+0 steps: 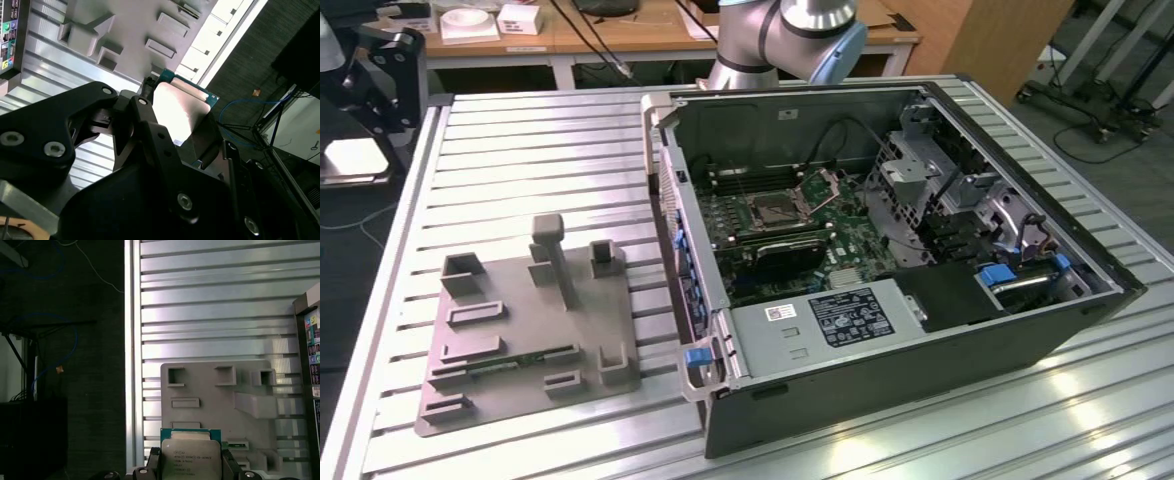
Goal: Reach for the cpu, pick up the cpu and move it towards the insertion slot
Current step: 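Pick up the cpu and move it towards the insertion slot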
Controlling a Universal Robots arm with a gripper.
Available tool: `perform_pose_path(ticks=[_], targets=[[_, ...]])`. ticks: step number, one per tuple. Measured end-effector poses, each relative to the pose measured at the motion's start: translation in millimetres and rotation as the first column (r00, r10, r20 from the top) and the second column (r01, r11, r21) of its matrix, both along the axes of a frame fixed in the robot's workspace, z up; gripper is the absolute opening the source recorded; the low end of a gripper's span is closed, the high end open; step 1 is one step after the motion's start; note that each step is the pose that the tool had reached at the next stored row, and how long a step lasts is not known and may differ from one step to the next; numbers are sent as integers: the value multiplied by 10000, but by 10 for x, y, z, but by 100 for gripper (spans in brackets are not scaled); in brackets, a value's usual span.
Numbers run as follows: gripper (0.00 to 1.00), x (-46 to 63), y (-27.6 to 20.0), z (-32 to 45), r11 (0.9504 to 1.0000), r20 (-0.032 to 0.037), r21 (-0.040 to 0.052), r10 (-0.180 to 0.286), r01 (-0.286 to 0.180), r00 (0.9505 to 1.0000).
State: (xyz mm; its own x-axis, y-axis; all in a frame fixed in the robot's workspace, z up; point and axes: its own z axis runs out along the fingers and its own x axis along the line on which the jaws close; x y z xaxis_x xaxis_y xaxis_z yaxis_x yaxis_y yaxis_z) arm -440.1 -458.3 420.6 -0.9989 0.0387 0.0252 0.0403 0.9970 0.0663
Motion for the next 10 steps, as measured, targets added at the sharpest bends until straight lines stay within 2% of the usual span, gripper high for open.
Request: perform_pose_path(ticks=[10], targets=[[54,47,0,-1,10000,1,1,-1,1,10000]])
